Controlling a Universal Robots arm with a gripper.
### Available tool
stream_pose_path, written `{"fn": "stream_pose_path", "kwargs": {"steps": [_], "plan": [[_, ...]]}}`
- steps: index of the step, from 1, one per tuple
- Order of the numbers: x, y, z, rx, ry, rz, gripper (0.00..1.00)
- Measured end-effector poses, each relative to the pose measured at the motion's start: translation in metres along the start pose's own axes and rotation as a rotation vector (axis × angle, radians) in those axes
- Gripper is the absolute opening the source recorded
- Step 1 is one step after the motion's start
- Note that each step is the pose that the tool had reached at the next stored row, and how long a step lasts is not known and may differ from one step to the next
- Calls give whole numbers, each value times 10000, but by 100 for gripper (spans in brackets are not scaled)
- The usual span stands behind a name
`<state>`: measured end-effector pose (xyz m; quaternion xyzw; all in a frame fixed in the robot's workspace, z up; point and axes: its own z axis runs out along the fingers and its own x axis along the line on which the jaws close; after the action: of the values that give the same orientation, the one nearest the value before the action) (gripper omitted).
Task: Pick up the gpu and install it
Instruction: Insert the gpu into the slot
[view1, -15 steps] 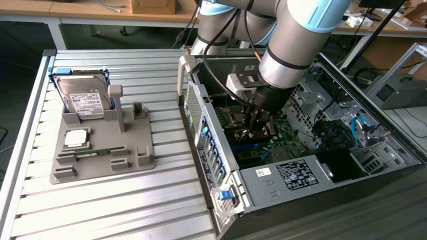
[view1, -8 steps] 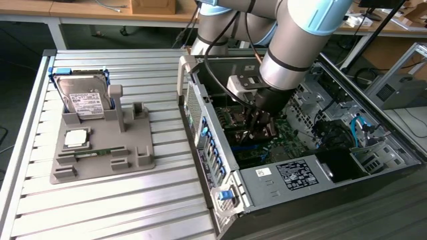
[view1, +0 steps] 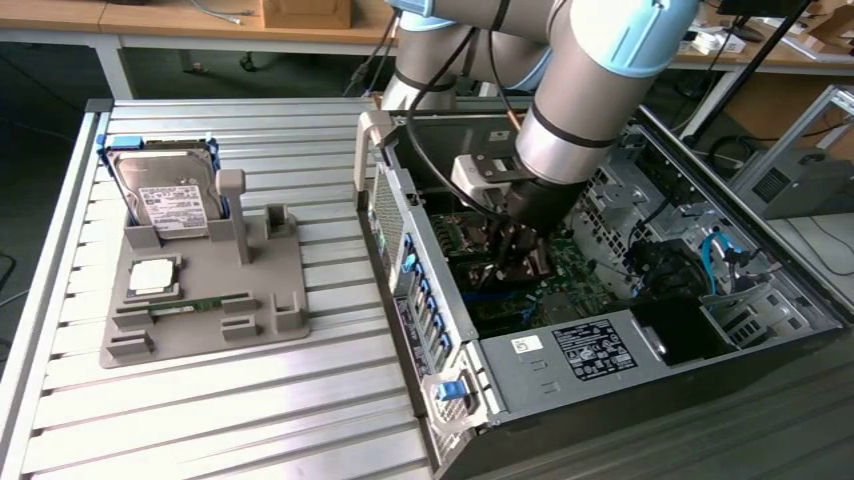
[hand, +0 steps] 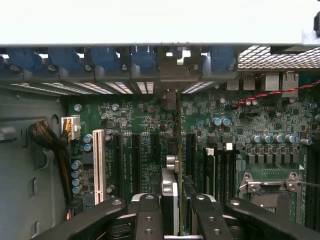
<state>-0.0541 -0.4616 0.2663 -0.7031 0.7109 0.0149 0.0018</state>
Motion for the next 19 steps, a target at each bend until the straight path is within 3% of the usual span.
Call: {"fn": "stream_pose_path", "kwargs": {"steps": [7,19], "plan": [[-19,43,5,0,-1,2,27],[-5,38,29,-1,1,1,27]]}}
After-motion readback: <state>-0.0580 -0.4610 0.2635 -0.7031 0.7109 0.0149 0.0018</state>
